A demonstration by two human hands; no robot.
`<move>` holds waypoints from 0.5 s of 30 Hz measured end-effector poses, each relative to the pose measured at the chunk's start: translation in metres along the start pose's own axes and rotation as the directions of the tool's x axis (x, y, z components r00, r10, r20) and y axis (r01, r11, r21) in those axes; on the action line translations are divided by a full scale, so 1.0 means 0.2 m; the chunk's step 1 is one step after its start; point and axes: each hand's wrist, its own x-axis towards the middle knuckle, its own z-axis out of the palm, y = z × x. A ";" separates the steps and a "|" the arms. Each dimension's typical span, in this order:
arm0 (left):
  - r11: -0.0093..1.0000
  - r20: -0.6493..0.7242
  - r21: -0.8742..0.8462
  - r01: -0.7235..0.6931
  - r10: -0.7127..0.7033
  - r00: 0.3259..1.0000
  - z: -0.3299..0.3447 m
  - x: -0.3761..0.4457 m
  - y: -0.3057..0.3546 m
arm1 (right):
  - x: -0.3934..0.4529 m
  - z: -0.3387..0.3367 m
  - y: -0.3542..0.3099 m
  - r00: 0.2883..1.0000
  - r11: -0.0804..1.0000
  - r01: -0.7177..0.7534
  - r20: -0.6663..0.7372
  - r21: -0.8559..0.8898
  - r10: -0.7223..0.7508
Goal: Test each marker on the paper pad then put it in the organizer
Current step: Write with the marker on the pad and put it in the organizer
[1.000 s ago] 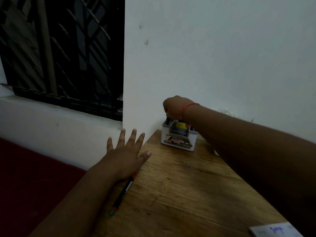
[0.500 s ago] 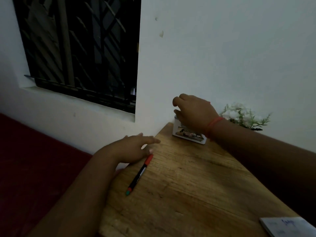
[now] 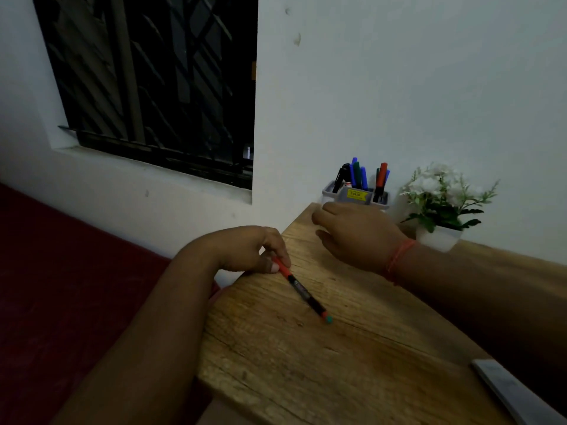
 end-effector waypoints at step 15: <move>0.999 -0.178 -0.005 -0.035 0.033 0.983 0.13 0.09 0.22 | -0.51 -0.08 0.21 0.975 0.989 -0.145 0.175 0.020 0.140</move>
